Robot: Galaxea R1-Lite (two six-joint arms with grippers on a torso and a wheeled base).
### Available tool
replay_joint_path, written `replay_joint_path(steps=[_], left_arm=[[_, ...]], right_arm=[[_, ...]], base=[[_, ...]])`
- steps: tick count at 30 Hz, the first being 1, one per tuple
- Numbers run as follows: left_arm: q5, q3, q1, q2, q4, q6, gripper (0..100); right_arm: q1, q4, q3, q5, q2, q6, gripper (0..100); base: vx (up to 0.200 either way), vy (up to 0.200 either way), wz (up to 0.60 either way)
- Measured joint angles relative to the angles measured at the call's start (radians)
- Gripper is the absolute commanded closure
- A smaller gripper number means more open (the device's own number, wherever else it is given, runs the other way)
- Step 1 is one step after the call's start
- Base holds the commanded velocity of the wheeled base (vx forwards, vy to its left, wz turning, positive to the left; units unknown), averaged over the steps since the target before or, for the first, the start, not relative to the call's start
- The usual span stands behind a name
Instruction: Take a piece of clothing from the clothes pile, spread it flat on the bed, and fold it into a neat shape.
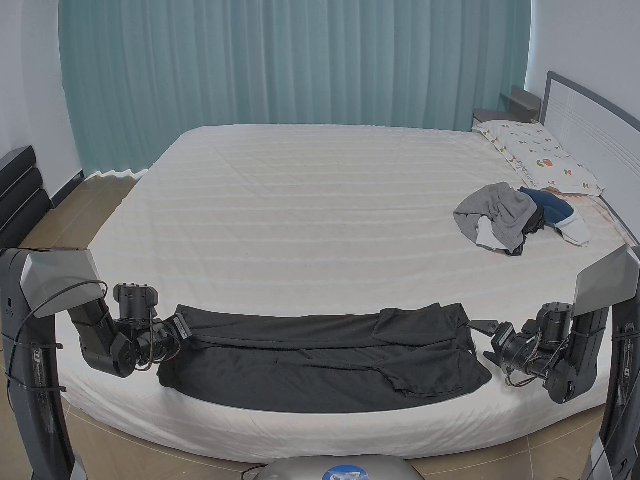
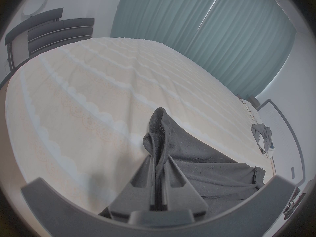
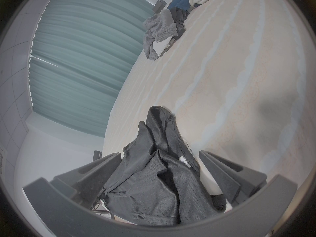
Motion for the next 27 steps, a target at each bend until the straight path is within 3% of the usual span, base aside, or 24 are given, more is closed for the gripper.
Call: replay_joint_path(steps=[4, 9, 27], left_arm=[[-0.001, -0.006, 0.000, -0.001, -0.001, -0.019, 100], [0.002, -0.023, -0.012, -0.017, 0.000, -0.113, 100], [0.008, -0.023, -0.061, -0.101, 0.033, -0.137, 100]], right_arm=[[0.001, 0.000, 0.000, 0.000, 0.000, 0.000, 0], [0.003, 0.000, 0.000, -0.001, 0.000, 0.001, 0], [0.003, 0.000, 0.001, -0.001, 0.000, 0.002, 0]], base=[[0.000, 0.000, 0.00], [0.000, 0.000, 0.00], [0.000, -0.200, 0.00]])
